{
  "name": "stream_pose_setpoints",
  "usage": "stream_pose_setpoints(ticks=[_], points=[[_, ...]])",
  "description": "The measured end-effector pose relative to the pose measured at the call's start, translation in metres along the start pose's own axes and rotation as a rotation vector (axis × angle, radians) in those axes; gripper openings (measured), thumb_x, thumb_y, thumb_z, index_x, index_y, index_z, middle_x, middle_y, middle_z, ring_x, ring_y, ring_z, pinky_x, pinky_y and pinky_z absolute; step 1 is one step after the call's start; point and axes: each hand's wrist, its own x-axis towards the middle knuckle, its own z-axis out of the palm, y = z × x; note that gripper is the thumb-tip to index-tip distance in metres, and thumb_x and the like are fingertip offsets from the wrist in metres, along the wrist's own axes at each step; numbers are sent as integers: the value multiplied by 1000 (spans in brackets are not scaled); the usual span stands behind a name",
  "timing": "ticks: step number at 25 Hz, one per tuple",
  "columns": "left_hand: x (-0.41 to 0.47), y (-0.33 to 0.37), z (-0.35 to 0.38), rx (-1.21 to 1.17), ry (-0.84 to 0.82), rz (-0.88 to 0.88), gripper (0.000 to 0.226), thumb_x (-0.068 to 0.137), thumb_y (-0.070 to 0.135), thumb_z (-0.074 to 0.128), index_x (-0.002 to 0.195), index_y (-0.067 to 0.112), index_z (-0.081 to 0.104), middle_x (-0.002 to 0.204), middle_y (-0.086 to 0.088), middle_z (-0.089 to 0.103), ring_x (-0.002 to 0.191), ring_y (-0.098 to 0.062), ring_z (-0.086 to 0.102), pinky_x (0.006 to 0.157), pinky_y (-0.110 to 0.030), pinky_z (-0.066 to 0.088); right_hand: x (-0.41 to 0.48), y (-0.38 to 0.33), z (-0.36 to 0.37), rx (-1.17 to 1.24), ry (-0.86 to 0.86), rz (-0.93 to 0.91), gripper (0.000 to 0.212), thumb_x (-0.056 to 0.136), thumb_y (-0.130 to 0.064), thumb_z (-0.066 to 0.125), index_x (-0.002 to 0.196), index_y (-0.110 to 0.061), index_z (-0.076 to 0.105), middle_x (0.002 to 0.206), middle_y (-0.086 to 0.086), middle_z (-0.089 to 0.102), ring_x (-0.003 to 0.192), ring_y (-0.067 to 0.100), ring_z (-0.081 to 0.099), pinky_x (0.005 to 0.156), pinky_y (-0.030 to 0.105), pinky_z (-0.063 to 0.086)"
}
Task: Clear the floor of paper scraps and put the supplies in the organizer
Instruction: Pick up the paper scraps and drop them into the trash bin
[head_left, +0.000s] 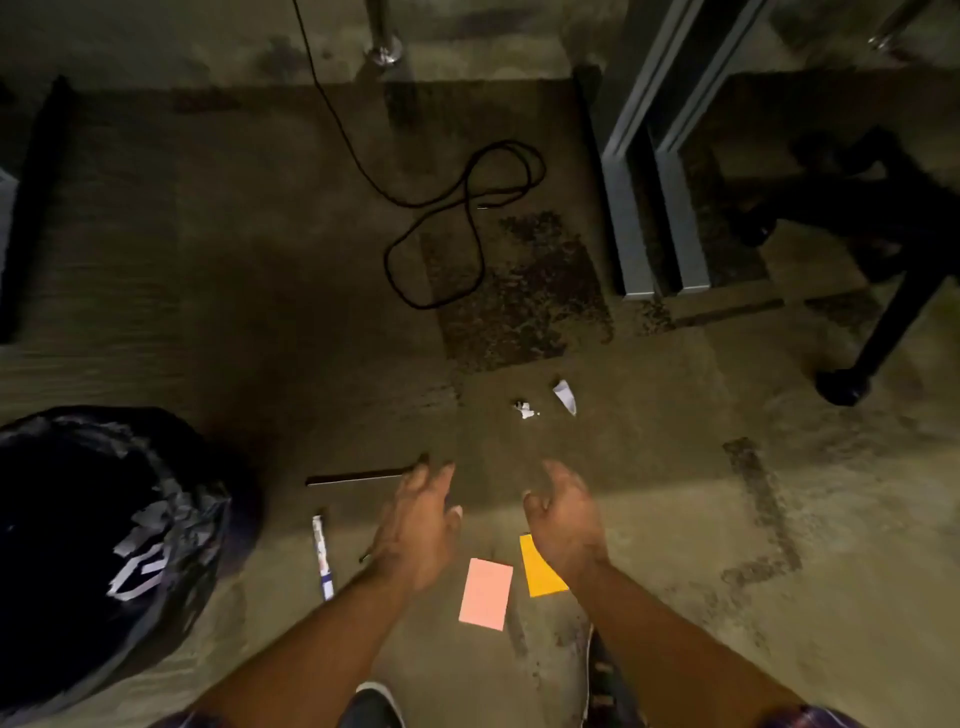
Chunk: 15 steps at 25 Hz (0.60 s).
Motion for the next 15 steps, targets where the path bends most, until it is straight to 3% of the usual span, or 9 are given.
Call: stream_pose_setpoints(ticks=[4,6,9,12,15], points=[[82,35,54,243,-89,61,78,101,41,54,165,39,11,175,-15,6,161,-38,13,128,-47,22,75,59,-15,-160,-7,-64,68,96,-30,60,159,-21,34,160,15,41,149,26,39,115,34,41],[125,46,74,202,-32,50,70,100,36,58,163,29,29,170,-16,26,155,-36,30,123,-40,31,116,77,-16,-160,9,-60,66,96,-29,60,156,-17,37,156,17,45,144,30,44,114,35,40],[185,58,101,60,94,136,43,91,16,68,134,9,63,133,-19,63,127,-38,57,107,-36,39,177,94,-11,-144,112,-44,54,95,-28,61,145,-9,49,137,20,57,126,38,56,103,38,46],[226,69,125,-31,96,91,47,86,15,74,132,13,65,130,-17,62,122,-33,59,104,-34,43,223,105,-4,-80,143,-22,53,95,-30,64,142,-10,50,135,21,55,120,40,58,96,41,50],[248,68,147,13,39,119,61,84,21,80,142,18,59,144,-9,57,139,-27,50,116,-34,39,251,107,8,-149,119,-126,56,96,-35,63,145,-15,47,138,18,55,121,38,57,96,39,49]])
